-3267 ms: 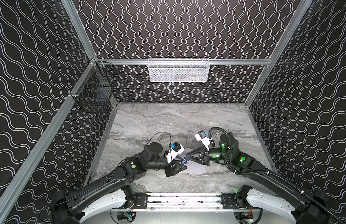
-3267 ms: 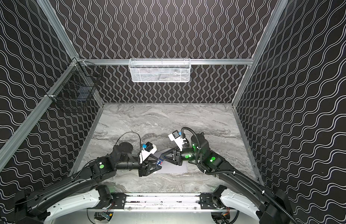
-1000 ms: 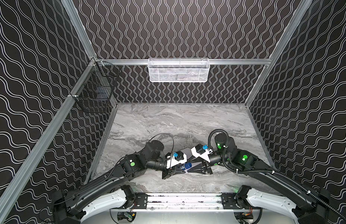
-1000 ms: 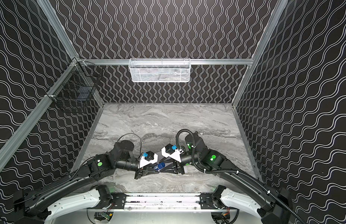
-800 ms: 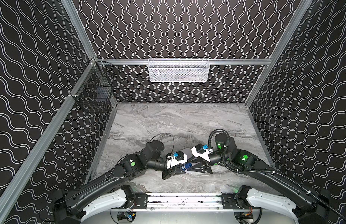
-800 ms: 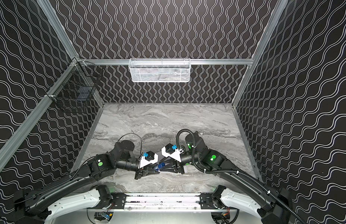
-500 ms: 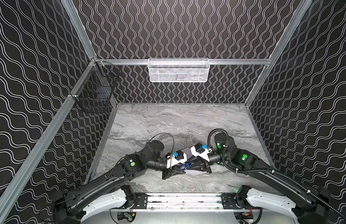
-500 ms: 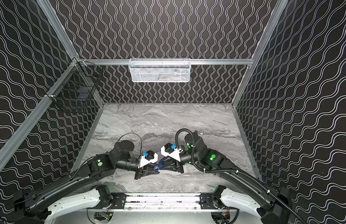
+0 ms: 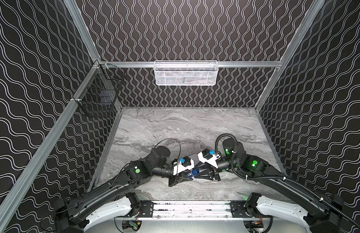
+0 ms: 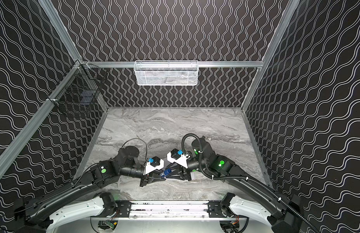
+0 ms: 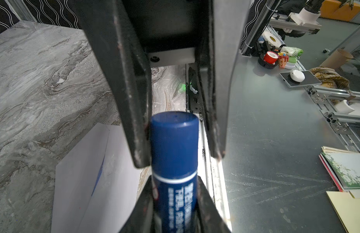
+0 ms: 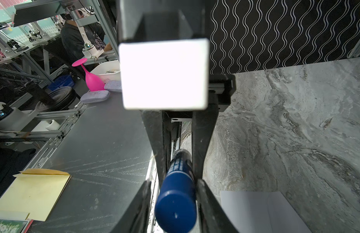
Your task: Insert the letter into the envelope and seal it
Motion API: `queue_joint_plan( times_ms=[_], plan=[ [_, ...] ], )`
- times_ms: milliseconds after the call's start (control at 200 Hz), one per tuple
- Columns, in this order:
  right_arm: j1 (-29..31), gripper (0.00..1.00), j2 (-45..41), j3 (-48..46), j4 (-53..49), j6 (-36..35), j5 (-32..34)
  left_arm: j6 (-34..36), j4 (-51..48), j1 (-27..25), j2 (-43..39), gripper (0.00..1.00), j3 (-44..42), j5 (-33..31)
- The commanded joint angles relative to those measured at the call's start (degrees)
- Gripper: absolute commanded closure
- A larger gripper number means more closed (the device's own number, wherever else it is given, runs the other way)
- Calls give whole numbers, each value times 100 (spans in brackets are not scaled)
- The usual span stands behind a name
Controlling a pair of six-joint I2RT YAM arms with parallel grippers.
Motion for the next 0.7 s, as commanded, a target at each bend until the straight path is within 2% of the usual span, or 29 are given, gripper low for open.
queue_joint_plan(
  times_ms=[0,100,245,696],
  plan=[
    [7,70,-7,16,53,21,-109,31,180,3,-12,100,-12,-62],
    [3,78,12,68,-35,34,-110,48,178,1,-41,100,-25,-112],
    [7,100,55,169,-157,23,-127,76,67,3,-63,100,-32,-232],
    [-77,100,123,698,-949,342,310,-542,100,3,-612,100,-751,-1262]
  ],
)
